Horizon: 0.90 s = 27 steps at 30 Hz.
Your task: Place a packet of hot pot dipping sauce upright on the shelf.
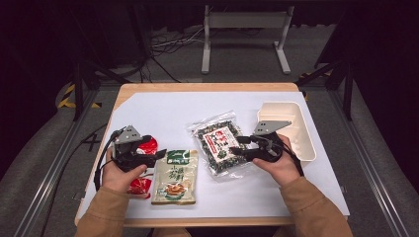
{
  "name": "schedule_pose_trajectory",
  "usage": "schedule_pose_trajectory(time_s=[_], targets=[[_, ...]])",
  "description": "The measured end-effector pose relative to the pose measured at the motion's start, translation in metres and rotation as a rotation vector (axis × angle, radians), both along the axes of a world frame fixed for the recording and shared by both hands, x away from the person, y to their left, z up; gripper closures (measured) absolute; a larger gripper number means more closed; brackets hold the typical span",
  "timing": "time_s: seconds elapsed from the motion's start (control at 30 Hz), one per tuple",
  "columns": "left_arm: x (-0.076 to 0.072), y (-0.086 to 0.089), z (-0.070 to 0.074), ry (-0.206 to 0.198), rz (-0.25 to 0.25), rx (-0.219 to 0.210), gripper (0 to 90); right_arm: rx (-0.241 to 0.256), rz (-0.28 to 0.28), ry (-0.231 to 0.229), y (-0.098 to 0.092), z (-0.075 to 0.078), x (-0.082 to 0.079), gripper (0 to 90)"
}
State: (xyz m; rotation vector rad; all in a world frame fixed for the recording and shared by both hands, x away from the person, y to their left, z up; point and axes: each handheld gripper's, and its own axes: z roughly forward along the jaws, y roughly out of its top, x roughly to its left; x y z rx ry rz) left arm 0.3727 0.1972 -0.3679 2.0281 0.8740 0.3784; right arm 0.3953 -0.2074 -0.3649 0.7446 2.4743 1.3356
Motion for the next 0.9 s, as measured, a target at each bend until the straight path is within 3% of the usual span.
schedule_pose_trajectory(time_s=[0.57, 0.9], targets=[[-0.003, 0.009, 0.006, 0.003, -0.011, -0.030, 23.5, 0.006, 0.026, 0.002, 0.005, 0.003, 0.000, 49.7], [-0.006, 0.014, 0.008, 0.004, 0.004, -0.020, 23.5, -0.036, 0.079, 0.036, 0.030, 0.006, 0.009, 48.8]])
